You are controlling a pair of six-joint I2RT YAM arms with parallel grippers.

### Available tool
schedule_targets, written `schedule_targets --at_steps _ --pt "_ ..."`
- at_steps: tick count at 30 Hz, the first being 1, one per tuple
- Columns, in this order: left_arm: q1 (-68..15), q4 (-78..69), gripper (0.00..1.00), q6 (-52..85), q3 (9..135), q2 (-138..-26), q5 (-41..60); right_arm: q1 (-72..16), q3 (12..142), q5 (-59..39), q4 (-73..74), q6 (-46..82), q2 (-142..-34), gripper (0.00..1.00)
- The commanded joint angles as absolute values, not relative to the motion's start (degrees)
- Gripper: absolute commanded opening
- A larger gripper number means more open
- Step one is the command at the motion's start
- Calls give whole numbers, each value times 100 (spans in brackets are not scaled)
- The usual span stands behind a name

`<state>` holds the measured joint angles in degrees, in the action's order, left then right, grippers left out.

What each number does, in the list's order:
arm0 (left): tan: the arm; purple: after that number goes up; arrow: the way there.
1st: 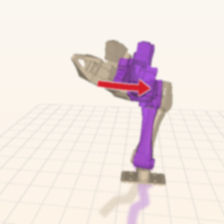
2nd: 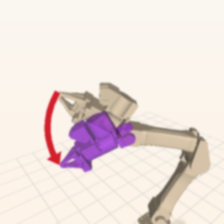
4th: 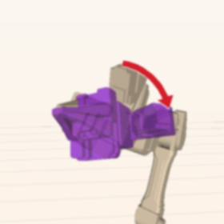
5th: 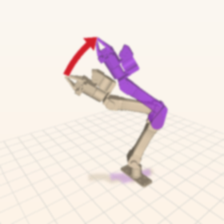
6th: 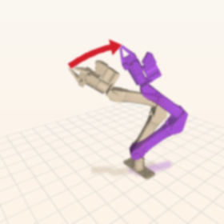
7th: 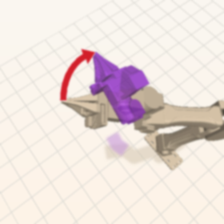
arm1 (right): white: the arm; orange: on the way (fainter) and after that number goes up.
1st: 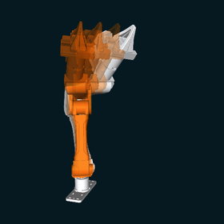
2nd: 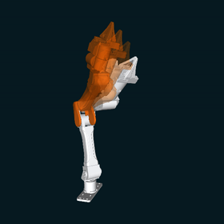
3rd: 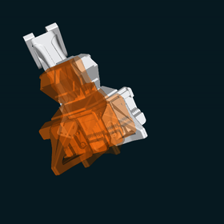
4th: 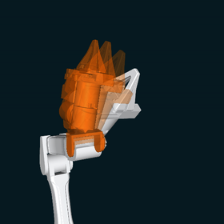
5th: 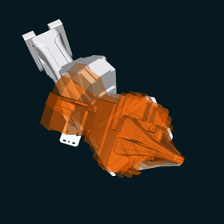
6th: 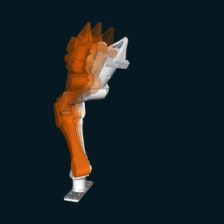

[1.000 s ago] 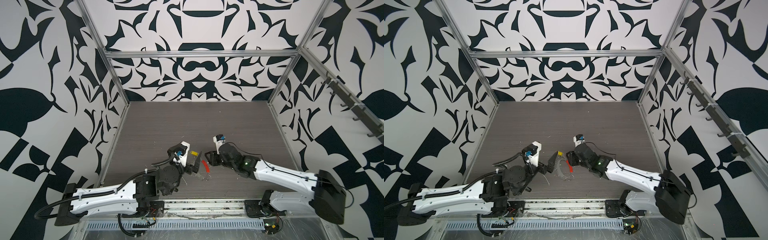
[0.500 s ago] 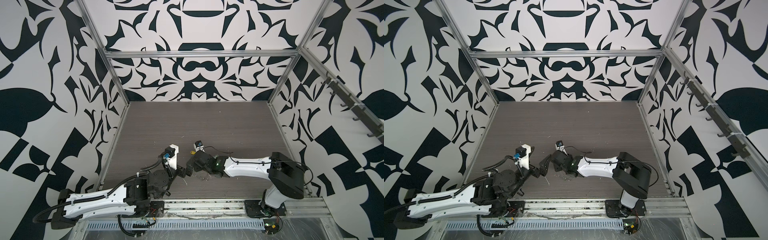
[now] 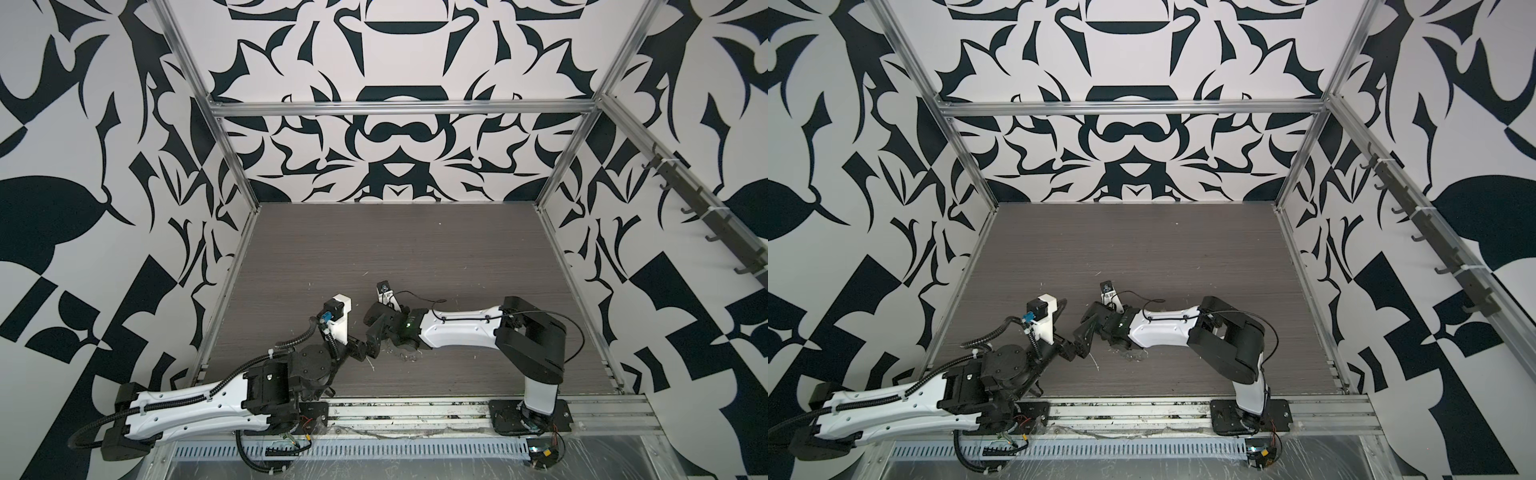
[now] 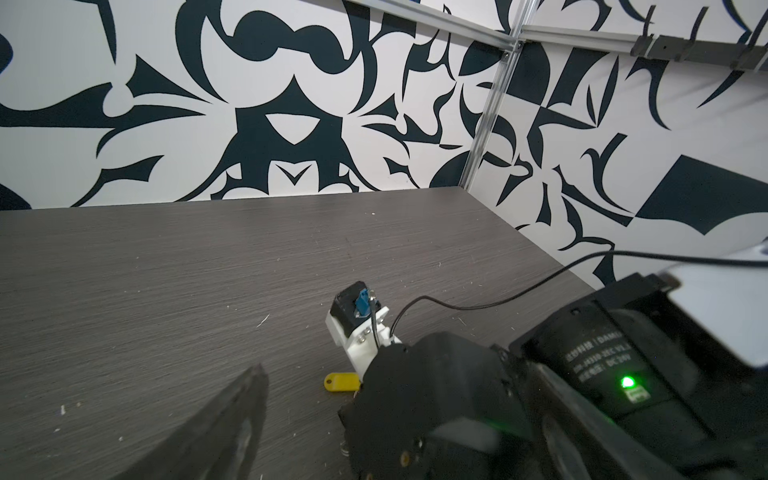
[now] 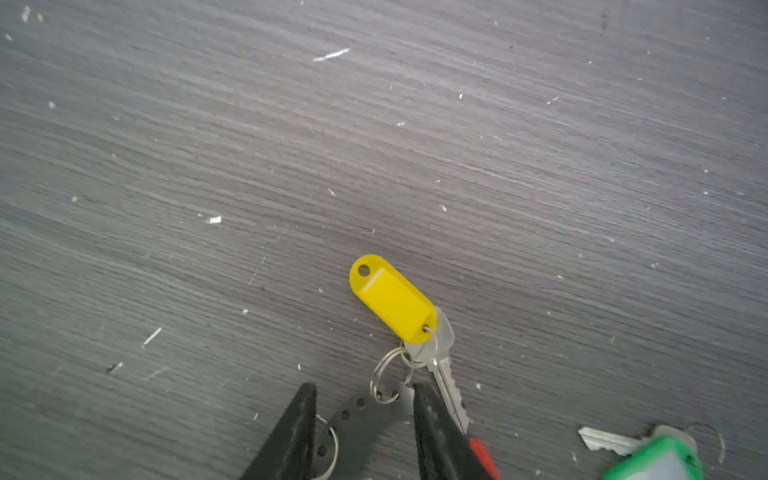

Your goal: Remove the keys from the keyring

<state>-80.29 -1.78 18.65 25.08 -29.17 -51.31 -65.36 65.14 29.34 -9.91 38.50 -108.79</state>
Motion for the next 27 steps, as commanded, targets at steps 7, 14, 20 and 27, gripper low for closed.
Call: schedule_targets --at_steps 7,14,20,27 --pt "-8042 -169 100 1986 2366 -2582 -5142 -6570 6937 3356 -1425 3869 -11152 35" --pt "-8042 -167 100 1995 2382 -2635 -5098 -6572 7017 3682 -1493 3808 -11280 31" --pt "-8046 -149 100 1996 2396 -2624 -5078 -6540 7075 3802 -1548 3805 -11390 26" --pt "-8042 -149 100 2000 2416 -2654 -5037 -6528 7077 3986 -1560 3744 -11382 16"
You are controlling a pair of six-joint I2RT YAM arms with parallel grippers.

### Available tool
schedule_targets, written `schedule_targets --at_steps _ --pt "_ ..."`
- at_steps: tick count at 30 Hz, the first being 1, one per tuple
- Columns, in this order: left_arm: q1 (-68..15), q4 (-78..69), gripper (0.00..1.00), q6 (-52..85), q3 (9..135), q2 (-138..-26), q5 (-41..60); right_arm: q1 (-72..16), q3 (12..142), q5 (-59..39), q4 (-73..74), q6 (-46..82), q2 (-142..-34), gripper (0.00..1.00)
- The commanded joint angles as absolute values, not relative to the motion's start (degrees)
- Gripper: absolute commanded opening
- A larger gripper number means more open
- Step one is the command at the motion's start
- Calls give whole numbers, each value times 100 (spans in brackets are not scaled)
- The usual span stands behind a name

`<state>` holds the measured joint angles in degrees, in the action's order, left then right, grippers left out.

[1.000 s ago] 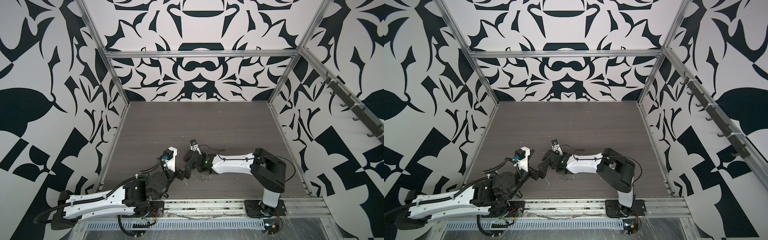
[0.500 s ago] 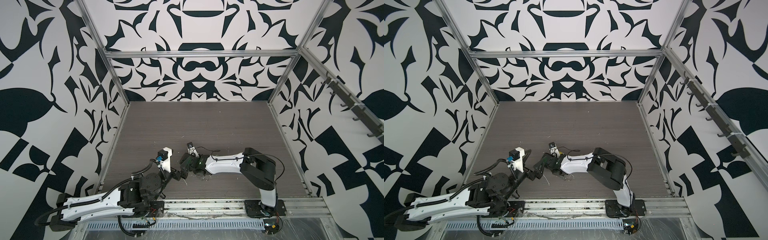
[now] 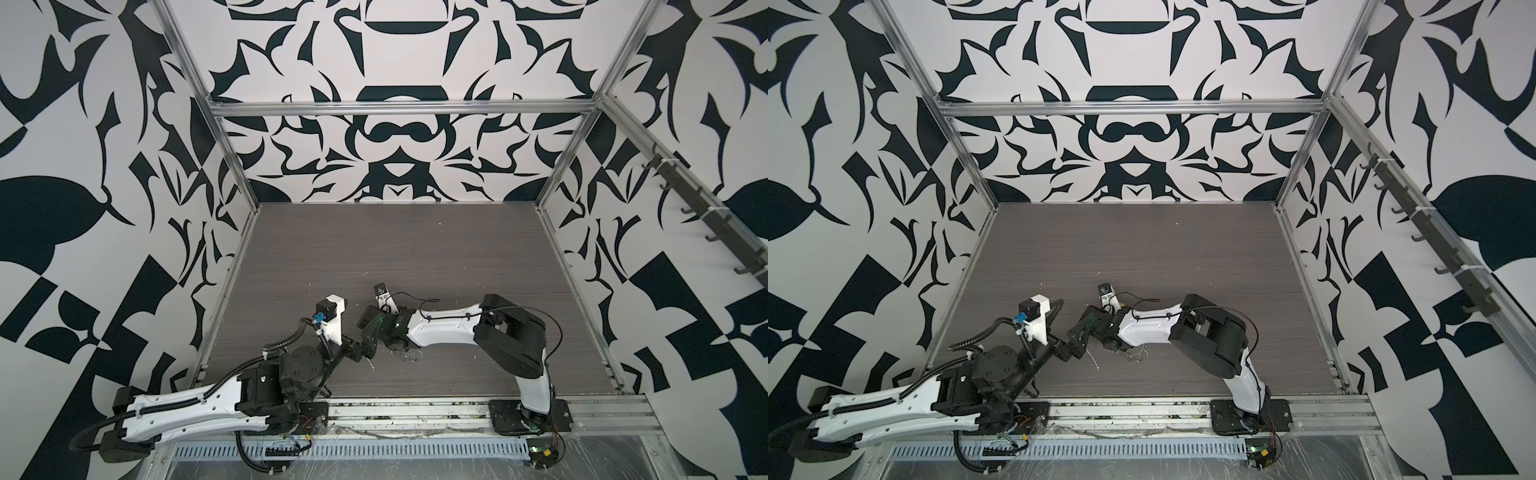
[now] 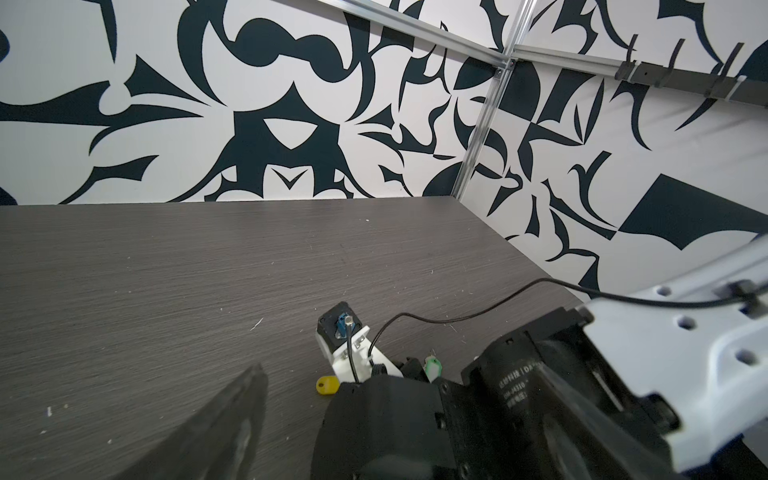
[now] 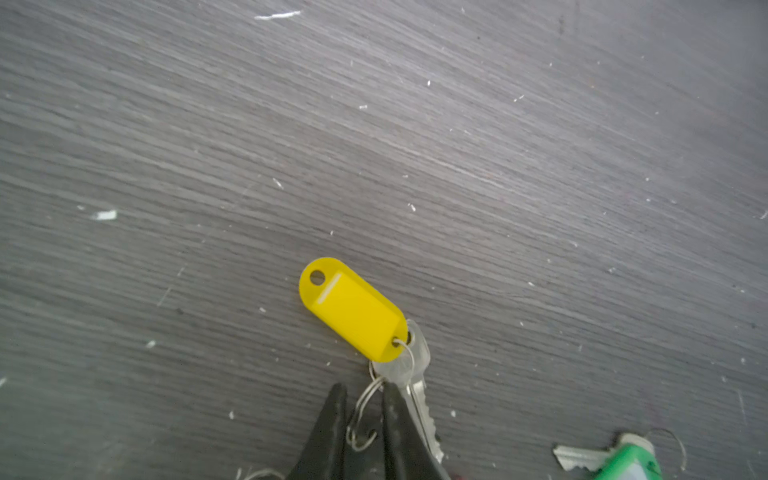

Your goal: Remove the keys from the keyring

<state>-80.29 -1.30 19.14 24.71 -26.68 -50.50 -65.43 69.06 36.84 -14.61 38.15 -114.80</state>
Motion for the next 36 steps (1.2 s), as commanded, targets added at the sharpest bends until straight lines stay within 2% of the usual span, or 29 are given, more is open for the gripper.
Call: schedule_targets --at_steps 1,8,14,20,28,36 --pt "-8042 -146 100 1995 2424 -2663 -5029 -6514 7069 3997 -1549 3743 -11378 14" --pt "-8042 -167 100 1995 2445 -2713 -4959 -6495 6956 4108 -1541 3752 -11258 0" --pt "-8042 -185 100 1995 2504 -2766 -4868 -6458 6576 4113 -1190 3517 -10793 0" --pt "-8044 -174 99 1997 2611 -2861 -4637 -6348 5435 3676 109 2691 -9606 0" --pt "-8042 -163 99 1978 2729 -3054 -4421 -5746 3710 1666 1649 1899 -7512 0" --pt "-8042 -101 97 1986 2810 -3315 -4066 -4578 3043 -1509 1852 1746 -6099 0"
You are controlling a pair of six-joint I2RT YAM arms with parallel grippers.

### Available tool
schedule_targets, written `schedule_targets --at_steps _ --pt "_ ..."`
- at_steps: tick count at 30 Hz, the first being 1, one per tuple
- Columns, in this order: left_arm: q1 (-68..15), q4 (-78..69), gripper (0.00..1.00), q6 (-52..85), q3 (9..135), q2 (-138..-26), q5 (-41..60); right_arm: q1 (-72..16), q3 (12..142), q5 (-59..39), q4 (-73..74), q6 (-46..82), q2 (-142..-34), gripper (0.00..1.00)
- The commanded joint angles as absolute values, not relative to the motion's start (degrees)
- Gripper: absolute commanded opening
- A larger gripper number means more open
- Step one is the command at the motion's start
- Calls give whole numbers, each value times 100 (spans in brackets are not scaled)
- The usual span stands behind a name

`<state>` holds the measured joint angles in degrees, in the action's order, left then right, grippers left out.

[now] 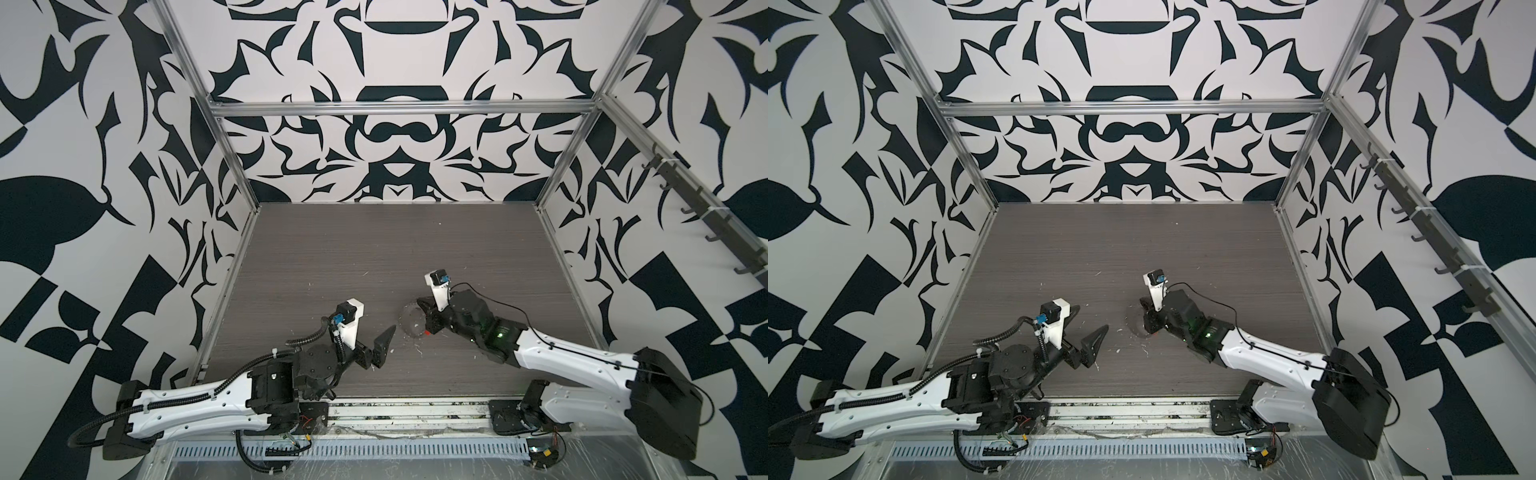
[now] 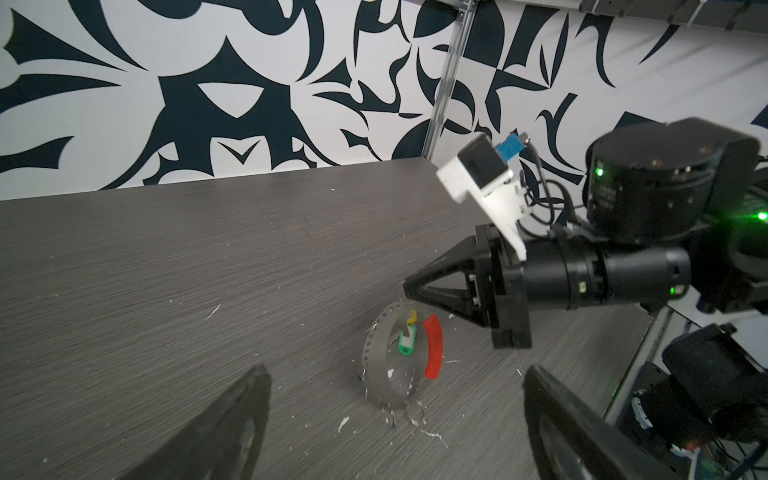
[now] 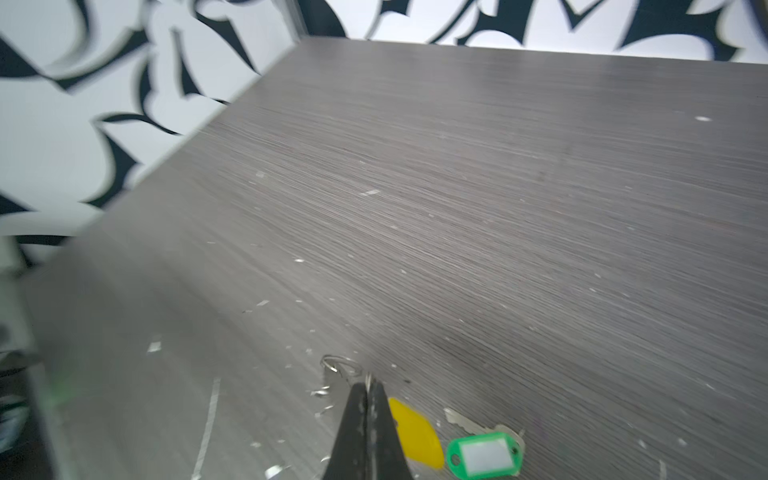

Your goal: Remove the keys from the keyring

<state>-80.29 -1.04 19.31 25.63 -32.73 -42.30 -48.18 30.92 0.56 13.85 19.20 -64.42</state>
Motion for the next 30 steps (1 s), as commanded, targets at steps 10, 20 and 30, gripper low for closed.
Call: schedule_targets --at_steps 10,20,30 --pt "-8040 -154 96 1942 2907 -3687 -4124 -4048 3221 -3791 1824 1684 -5678 0" --pt "-8040 -77 87 1396 2938 -3526 -3441 -4023 3384 -5041 2303 2097 -5608 0" --pt "-8039 -97 87 1451 2787 -3572 -2833 -4024 3408 -5452 2945 2592 -5546 0"
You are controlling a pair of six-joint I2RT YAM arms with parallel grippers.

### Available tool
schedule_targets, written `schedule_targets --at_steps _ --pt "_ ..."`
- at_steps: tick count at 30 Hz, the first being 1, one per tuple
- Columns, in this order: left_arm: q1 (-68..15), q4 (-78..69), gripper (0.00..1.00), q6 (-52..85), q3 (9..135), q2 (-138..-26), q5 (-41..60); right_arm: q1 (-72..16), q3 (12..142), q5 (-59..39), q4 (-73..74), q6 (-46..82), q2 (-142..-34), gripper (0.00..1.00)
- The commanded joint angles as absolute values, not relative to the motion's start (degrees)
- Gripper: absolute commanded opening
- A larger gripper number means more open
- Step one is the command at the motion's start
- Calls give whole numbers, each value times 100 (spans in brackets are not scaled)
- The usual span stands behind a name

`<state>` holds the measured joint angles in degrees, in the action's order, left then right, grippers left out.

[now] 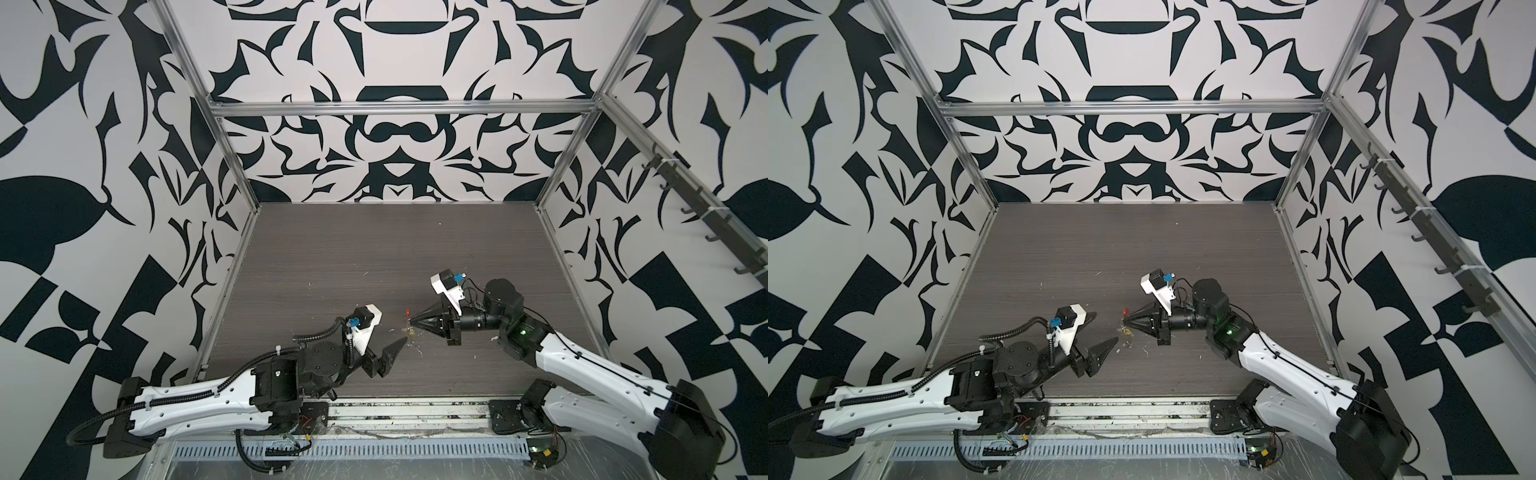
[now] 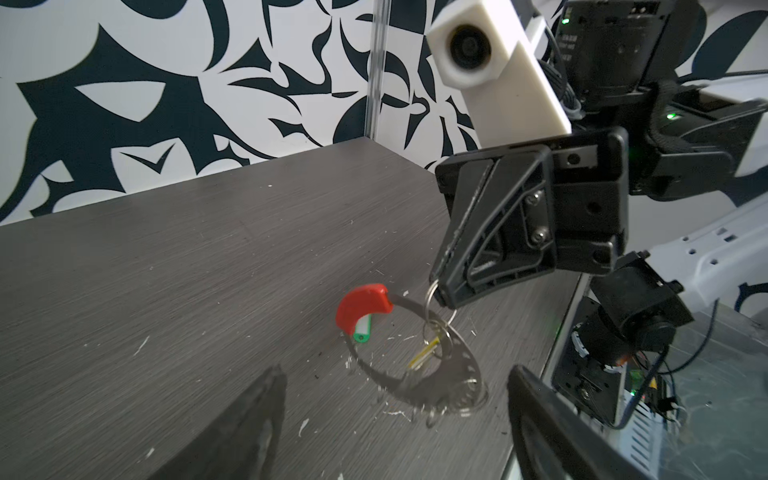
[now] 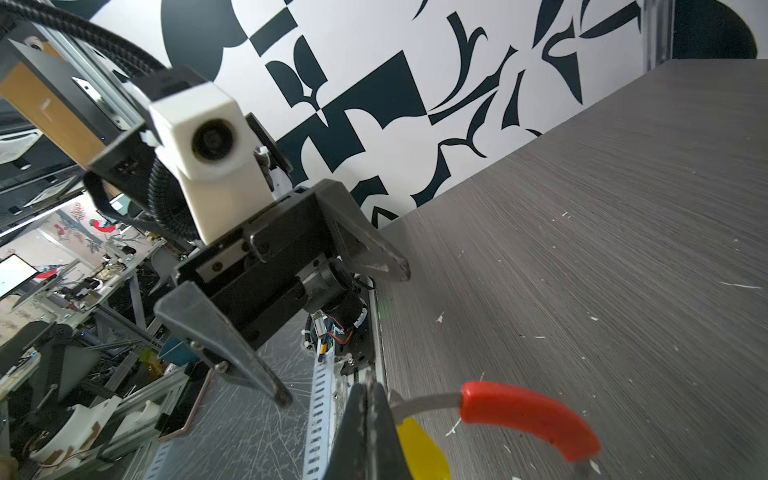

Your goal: Remove the keys from the keyring

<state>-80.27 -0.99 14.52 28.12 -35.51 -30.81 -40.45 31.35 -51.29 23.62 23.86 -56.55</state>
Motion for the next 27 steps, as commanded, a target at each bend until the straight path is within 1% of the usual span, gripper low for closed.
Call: schedule_targets --at_steps 1,7,13,18,20,22,23,25,27 --pt "-8033 -97 87 1456 2788 -3600 -2791 -4019 3423 -5461 2949 2608 -5546 0" --pt "-8040 -88 92 1468 2821 -3847 -2597 -4022 3445 -5449 3048 2706 -5469 0" --pt "-8038 -70 86 1521 2878 -4159 -2808 -4026 3437 -5472 3199 2841 -5426 0" --pt "-8041 -210 86 1653 3000 -4004 -2270 -4024 3402 -5417 3032 2711 -5335 0" --pt "-8039 -164 87 1653 3089 -3916 -2177 -4022 3393 -5360 2952 2644 -5297 0" --pt "-8042 -83 87 1667 3153 -3821 -2170 -4020 3384 -5288 2855 2581 -5240 0" --pt "-8042 -63 86 1674 3157 -3771 -2184 -4021 3384 -5262 2808 2555 -5214 0" --pt "-8042 -53 77 1719 3141 -3626 -2298 -4024 3376 -5214 2738 2521 -5160 0" --pt "-8042 -114 72 1728 3078 -3433 -2391 -4025 3366 -5199 2680 2483 -5121 0"
